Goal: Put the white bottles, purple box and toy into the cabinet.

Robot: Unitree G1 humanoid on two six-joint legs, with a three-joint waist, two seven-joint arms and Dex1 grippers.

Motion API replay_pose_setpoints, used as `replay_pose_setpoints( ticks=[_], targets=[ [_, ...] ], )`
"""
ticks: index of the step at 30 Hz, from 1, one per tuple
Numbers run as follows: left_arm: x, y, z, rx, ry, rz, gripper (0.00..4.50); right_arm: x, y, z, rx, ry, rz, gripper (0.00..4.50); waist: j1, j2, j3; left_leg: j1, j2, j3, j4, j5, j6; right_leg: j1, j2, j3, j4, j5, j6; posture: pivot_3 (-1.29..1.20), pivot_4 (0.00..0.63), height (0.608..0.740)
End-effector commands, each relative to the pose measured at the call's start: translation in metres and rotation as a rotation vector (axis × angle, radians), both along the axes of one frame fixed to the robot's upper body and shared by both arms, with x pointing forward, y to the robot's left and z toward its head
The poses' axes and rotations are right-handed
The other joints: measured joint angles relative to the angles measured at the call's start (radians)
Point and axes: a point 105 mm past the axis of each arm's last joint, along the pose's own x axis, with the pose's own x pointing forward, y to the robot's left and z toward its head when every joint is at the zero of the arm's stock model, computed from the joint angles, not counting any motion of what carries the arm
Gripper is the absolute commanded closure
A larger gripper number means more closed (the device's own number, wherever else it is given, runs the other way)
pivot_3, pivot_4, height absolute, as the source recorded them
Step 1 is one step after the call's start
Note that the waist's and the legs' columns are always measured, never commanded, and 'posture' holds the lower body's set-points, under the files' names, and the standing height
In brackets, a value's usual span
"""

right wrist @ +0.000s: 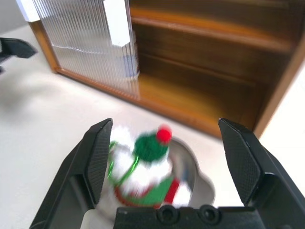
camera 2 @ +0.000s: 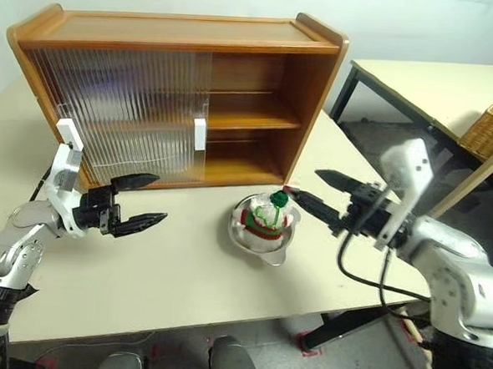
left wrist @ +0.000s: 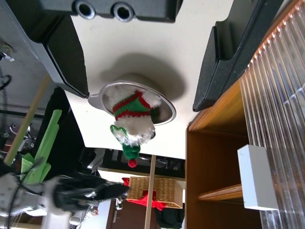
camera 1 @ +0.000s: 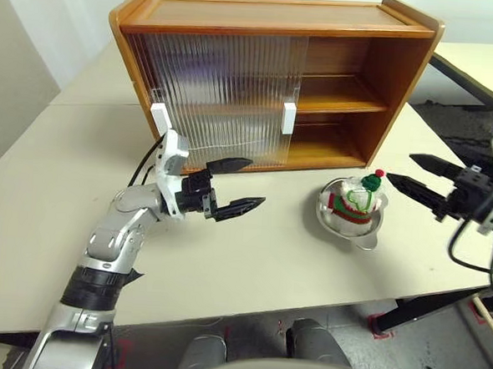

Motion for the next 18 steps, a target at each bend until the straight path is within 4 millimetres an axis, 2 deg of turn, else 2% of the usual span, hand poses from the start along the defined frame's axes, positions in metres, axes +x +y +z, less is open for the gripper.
replay_pose_setpoints(
  ticks=[1,8,12,18],
  targets=[
    [0.002,-0.001,0.0,0.016,-0.012,-0.013,0.0,-0.012,0.0,-0.005,-0.001,0.007,0.019,0.03,-0.01,0.0,0.0,0.0,0.0,0.0,0.0,-0.001,0.001,0.0,0.0,0.0,0.0,0.0,0.001,-0.28,0.0,0.74],
    [0.002,0.0,0.001,0.02,-0.015,-0.016,0.0,-0.018,0.012,-0.032,0.034,0.016,0.011,0.03,-0.039,0.001,-0.001,-0.001,0.0,0.001,0.0,-0.004,0.006,-0.001,0.0,0.0,0.0,-0.004,0.006,-0.27,0.0,0.74],
    [0.002,0.001,0.002,0.026,-0.017,-0.012,0.0,-0.017,0.014,-0.038,0.042,0.027,0.011,0.03,-0.043,0.001,-0.001,-0.001,0.0,0.001,0.0,-0.004,0.007,-0.001,0.0,0.0,0.0,-0.004,0.007,-0.26,0.0,0.74],
    [0.003,0.001,0.004,0.025,-0.023,-0.005,0.0,-0.011,0.027,-0.045,0.043,0.036,0.024,0.03,-0.043,0.001,-0.001,-0.001,0.0,0.001,0.0,-0.004,0.007,-0.001,0.0,0.0,0.0,-0.004,0.007,-0.25,0.0,0.74]
  ],
)
